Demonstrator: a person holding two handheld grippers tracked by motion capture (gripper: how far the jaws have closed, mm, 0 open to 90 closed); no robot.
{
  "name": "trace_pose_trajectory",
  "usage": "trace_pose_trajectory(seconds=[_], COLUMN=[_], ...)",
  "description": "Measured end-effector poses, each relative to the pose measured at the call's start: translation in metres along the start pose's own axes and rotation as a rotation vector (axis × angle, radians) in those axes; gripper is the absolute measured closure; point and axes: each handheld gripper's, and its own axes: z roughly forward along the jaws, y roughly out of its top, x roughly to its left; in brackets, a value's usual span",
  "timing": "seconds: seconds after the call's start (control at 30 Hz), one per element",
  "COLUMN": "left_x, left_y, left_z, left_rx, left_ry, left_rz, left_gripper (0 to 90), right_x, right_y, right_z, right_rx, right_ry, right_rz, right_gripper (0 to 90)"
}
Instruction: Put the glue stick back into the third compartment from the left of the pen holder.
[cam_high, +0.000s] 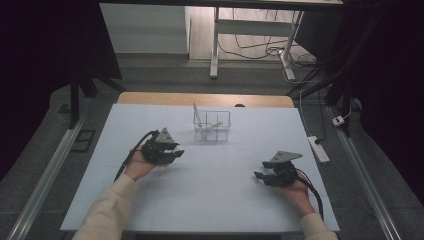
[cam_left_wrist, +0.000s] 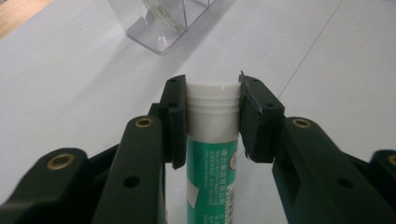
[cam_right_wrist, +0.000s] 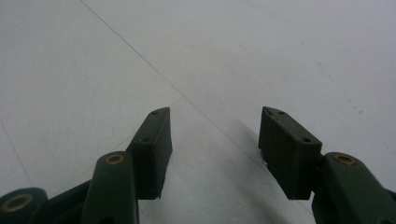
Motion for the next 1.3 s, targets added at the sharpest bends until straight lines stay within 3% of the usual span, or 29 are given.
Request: trace_pose_trajectory(seconds=[0.77,1.13,1.3], left_x=[0.0028,0.0028,0.0029], left_y=[-0.0027,0.0011,0.0047], left_z=[0.0060,0.0069,0.0073], left_rx=[0.016,-0.013,-0.032], left_ry=[0.030,0.044,0.046], left_rz=[0.000,-0.005,-0.014], left_gripper=[65.2,65.3,65.3], right_x=[0.0023,0.0033,0.0024], right_y=[-0.0007,-0.0004,0.0005], right_z=[0.0028,0.0030,0.0000], right_rx=[0.009,0.006,-0.021], right_ry=[0.000,0.007,0.005], right_rz=[-0.006,0.000,0.009], right_gripper=[42.5,42.5,42.8])
